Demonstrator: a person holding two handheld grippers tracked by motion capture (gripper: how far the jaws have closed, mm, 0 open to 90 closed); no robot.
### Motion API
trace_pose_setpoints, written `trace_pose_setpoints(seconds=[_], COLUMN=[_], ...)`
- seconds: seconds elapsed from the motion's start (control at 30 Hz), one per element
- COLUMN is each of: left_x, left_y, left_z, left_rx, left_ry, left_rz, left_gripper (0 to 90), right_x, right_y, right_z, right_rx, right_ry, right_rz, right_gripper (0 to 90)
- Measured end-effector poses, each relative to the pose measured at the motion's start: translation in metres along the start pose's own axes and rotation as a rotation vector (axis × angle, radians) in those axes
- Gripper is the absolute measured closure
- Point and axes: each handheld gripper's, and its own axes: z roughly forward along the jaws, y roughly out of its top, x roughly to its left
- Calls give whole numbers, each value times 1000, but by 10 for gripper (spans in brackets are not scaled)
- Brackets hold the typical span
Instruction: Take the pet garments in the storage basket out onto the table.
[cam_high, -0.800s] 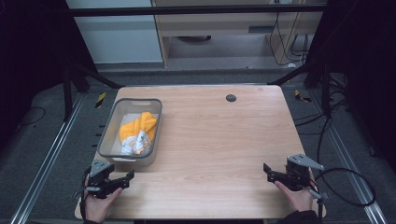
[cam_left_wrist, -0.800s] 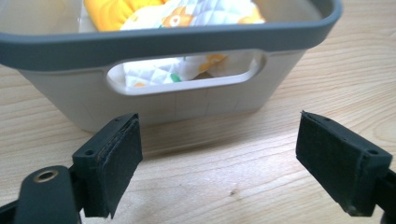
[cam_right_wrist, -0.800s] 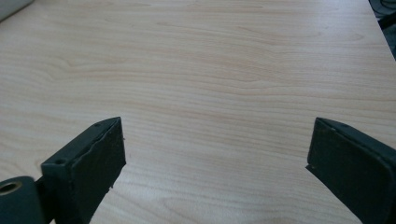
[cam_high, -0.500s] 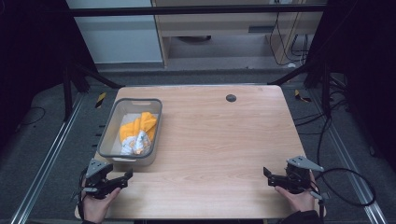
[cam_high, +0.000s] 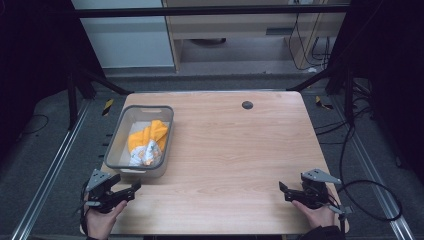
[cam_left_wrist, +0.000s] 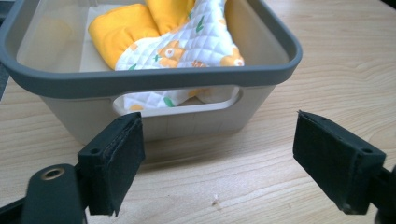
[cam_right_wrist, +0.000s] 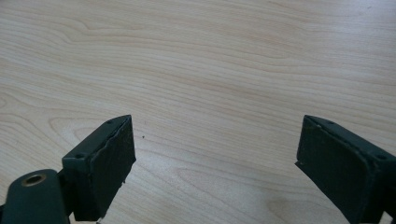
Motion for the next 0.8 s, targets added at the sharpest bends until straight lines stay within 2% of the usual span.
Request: trace_pose_setpoints(seconds=[0.4, 0.8], left_x=[-3, -7], left_y=[10, 22], left_z=[-9, -11], left_rx=[-29, -27], left_ry=[-34, -49], left_rz=[-18, -1], left_gripper=[173, 187], right_x=[1, 2], right_y=[0, -1], right_z=[1, 2], right_rx=[5, 12], right_ry=[9, 12], right_rz=[5, -6], right_gripper=[138, 147])
